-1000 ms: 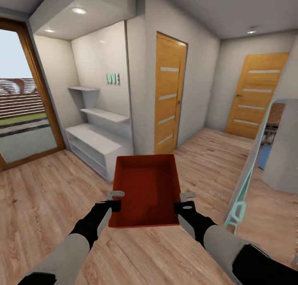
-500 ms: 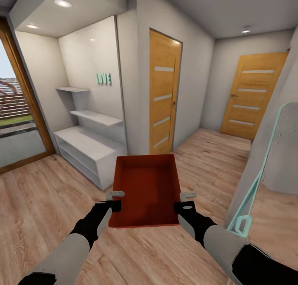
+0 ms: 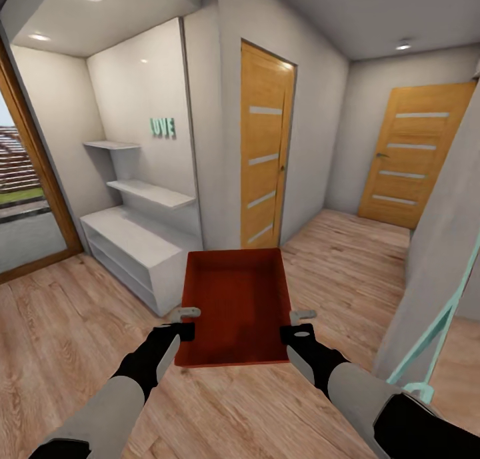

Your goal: Move the two storage containers from the living room to the garage. In the garage, place one container on the floor and stack the other container on top of it (either order is fine).

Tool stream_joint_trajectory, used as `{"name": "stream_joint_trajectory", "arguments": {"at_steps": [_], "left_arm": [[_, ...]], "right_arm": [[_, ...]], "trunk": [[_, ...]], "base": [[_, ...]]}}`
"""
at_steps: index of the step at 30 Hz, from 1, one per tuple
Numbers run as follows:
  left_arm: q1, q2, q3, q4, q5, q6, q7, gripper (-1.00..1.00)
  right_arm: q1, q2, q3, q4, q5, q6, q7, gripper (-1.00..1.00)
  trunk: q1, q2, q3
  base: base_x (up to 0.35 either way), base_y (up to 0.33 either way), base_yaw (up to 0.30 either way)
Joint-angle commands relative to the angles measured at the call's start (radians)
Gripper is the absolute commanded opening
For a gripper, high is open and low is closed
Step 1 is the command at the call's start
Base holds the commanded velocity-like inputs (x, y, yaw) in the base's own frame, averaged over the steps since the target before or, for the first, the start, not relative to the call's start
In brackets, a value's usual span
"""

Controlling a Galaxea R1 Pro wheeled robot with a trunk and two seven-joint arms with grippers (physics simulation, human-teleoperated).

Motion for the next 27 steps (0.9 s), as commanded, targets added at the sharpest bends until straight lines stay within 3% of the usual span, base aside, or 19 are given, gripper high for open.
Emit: {"name": "stream_joint_trajectory", "arguments": {"at_steps": [1, 19, 27], "left_arm": [[0.000, 0.001, -0.003, 0.036, -0.006, 0.008, 0.013, -1.00], [0.000, 0.001, -0.003, 0.036, -0.006, 0.008, 0.013, -1.00], [0.000, 0.001, -0.003, 0.036, -0.006, 0.008, 0.013, -1.00]], "right_arm": [[-0.002, -0.001, -0.033, -0.003, 0.026, -0.041, -0.069, -1.00], [-0.002, -0.001, -0.033, -0.003, 0.026, -0.040, -0.069, -1.00], [-0.002, -0.001, -0.033, -0.003, 0.026, -0.040, -0.069, -1.00]], "trunk": [[0.001, -0.002, -0.002], [0.001, -0.002, -0.002], [0.001, -0.002, -0.002]], "base": [[0.322, 0.000, -0.038], [0.322, 0.000, -0.236], [0.322, 0.000, -0.035]]}}
